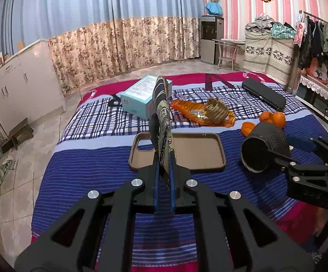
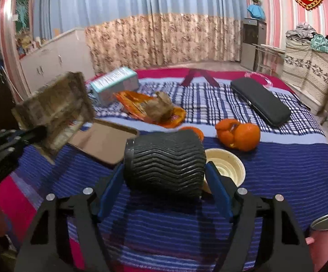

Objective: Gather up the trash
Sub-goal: 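Lift the snack package with the left gripper while the right lifts the black cylinder, then carry both items over the blue basket and open both grippers to drop them inside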

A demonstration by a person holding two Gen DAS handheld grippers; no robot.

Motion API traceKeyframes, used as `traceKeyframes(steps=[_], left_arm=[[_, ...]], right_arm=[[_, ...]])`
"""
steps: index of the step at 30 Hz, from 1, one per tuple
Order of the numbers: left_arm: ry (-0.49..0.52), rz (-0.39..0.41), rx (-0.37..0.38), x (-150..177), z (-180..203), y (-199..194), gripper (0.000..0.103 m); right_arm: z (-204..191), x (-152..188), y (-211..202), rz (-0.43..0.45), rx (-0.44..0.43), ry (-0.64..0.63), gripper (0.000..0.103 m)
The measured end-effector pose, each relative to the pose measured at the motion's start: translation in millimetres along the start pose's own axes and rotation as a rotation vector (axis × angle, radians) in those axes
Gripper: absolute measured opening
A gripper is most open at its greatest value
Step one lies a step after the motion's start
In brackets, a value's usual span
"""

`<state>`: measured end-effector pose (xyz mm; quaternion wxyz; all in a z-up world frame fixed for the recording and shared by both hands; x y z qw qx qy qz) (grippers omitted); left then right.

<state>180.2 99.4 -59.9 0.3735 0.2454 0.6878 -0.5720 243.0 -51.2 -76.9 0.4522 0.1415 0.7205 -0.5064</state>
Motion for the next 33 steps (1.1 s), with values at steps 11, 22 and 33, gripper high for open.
traceKeyframes(steps=[11, 22, 33], left_arm=[[0.071, 0.078, 0.052, -33, 61, -23, 0.006], [0.189, 0.134, 0.234, -56, 192, -40, 0.006], [0.296, 0.172, 0.394, -63, 317, -65, 0.006]], right_arm=[[63, -16, -93, 0.191, 0.158, -0.009, 0.071], [190, 4, -171, 0.231, 0.471, 0.123, 0.071], [304, 48, -216, 0.197, 0.645, 0.345, 0.072]])
Point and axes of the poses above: each gripper's, at about its wrist camera, not at the fingertips, and y roughly the way its jaws point, z to its right, x to its underside, the point moved 2 cm from there along y, roughly the way its jaws point
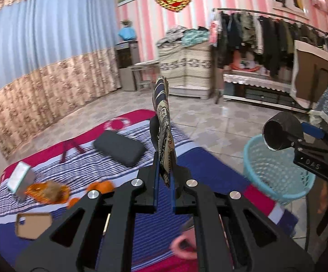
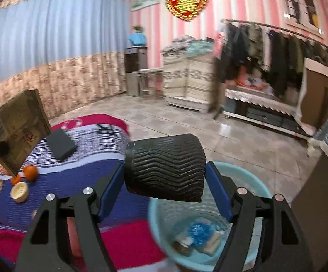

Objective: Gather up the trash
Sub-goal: 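Carry both items over the blue basket and open both grippers to drop them inside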

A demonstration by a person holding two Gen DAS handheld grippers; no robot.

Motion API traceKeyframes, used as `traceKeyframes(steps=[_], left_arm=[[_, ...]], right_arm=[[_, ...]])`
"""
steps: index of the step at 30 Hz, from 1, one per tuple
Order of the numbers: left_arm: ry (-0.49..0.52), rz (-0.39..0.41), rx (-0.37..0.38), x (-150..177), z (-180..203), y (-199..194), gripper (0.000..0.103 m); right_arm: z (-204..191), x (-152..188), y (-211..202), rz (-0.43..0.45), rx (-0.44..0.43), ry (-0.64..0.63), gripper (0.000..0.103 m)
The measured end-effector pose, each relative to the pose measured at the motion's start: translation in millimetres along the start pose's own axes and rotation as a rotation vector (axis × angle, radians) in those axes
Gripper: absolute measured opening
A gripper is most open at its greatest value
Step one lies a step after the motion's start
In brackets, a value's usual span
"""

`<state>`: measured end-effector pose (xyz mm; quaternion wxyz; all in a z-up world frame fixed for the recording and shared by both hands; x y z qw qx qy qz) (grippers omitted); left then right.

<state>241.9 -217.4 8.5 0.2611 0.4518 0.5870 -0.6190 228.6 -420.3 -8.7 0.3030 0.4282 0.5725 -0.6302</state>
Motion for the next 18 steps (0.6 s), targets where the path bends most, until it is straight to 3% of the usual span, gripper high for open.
traceKeyframes(steps=[7, 18], left_arm=[[0.032, -0.019, 0.093, -1, 53, 17, 0.006], [0.098, -0.087, 0.222, 1, 141, 58, 0.006]], right_arm=[[68, 7, 8, -0.017, 0.074, 0.112, 0.072], [103, 17, 18, -0.032, 0.128, 0.184, 0.071]])
Point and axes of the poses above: each gripper's, at about its wrist camera, not at the fingertips, and y roughly the way its jaws point, z to its right, x to its underside, the point moved 2 cm from there along y, roughly the way its jaws point
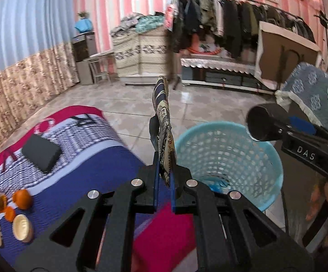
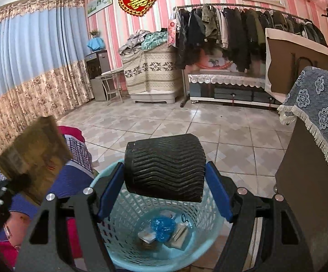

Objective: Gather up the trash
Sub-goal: 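Carry both items over the blue basket and open both grippers to drop them inside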

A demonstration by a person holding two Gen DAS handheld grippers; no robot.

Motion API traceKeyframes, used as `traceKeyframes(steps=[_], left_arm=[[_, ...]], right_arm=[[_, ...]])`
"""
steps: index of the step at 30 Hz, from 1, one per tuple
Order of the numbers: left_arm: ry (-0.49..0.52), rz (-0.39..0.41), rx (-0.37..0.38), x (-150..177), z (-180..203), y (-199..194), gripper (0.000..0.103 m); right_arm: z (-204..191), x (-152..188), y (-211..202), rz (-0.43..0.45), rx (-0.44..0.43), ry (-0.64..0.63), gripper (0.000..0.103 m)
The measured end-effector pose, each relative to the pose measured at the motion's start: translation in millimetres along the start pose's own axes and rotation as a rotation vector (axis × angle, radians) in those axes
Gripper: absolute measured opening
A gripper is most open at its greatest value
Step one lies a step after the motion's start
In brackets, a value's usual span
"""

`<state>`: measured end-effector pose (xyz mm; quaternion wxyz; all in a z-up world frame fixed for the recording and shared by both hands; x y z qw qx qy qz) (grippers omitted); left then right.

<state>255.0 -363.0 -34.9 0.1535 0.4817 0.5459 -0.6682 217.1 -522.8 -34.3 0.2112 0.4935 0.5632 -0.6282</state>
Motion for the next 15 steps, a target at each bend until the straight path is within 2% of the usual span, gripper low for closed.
traceKeyframes(steps=[5, 15], left_arm=[[0.034, -0.023, 0.036, 3, 34, 27, 0.006], [0.046, -0.057, 0.047, 2, 49, 64, 0.007]], right_arm=[[13, 3, 6, -0.02, 0.023, 0.02, 0.071], [43, 6, 15, -0.046, 0.05, 0.077, 0.071]])
Point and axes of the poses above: each gripper's, at about its wrist camera, not at the fingertips, and y roughly the way its jaws point, z to its right, x to its underside, the point moved 2 cm from there along y, roughly the way its jaws point
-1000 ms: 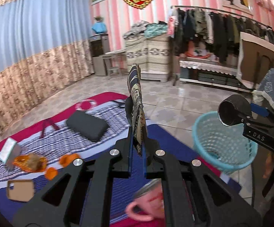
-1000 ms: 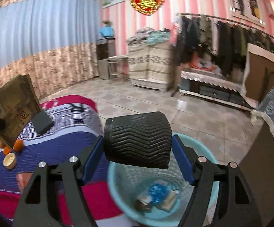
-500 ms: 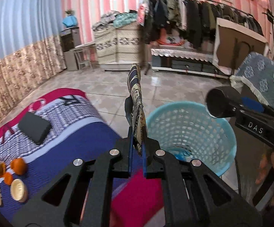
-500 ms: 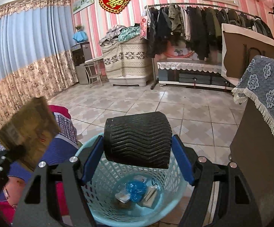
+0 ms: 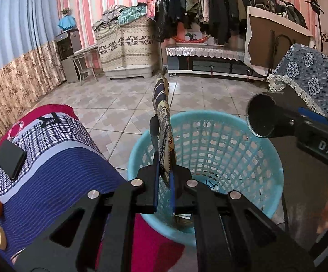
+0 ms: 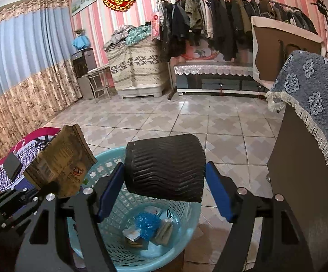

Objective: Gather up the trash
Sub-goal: 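Carry both items over the blue basket and open both grippers to drop them inside, then move both open grippers back over the bed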

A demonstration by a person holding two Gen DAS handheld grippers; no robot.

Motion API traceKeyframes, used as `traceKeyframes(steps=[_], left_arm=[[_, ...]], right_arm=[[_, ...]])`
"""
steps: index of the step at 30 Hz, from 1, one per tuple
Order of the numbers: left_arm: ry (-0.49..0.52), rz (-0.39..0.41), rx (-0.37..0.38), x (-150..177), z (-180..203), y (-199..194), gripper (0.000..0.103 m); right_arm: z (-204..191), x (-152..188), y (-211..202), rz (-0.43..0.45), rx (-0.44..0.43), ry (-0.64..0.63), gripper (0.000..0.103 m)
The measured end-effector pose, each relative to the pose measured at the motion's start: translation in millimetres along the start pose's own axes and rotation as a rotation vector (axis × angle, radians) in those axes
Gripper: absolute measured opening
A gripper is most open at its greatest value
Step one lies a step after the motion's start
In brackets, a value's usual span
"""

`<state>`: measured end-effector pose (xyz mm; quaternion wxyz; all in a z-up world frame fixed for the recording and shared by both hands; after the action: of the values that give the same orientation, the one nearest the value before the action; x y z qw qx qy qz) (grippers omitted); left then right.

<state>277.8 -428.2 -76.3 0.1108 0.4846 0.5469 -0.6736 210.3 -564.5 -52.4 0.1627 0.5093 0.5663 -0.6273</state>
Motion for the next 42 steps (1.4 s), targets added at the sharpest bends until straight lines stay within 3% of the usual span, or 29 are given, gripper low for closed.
traceKeyframes(steps=[3, 5, 12, 23, 24, 27, 42], left_arm=[[-0.002, 0.0, -0.012, -1, -2, 2, 0.016], [-0.013, 0.008, -0.025, -2, -6, 1, 0.048], [-0.094, 0.024, -0.142, -2, -39, -13, 0.085], [-0.172, 0.073, -0.291, -6, -88, -38, 0.097], [-0.175, 0.076, -0.297, -5, -91, -40, 0.097], [-0.194, 0.071, -0.304, -2, -100, -43, 0.097], [-0.224, 0.111, -0.304, -6, -119, -73, 0.097]], right_arm=[[-2, 2, 3, -0.011, 0.001, -0.003, 0.071], [-4, 3, 4, -0.017, -0.001, -0.008, 0.071], [-14, 5, 10, -0.033, -0.009, -0.03, 0.072], [-53, 11, 24, -0.039, -0.081, -0.083, 0.072], [-57, 10, 23, -0.038, -0.085, -0.089, 0.076], [-64, 9, 19, -0.017, -0.07, -0.107, 0.085], [-72, 3, 9, 0.013, -0.097, -0.086, 0.086]])
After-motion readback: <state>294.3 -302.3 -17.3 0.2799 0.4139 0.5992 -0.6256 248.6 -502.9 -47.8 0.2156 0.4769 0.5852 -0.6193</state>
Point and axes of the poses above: each gripper's, at about its wrist camera, not at the fingertips, and y roughly the way its jaws point, z to its right, x to its underside, the point moved 2 cm from there along y, roughly the way its jaws point
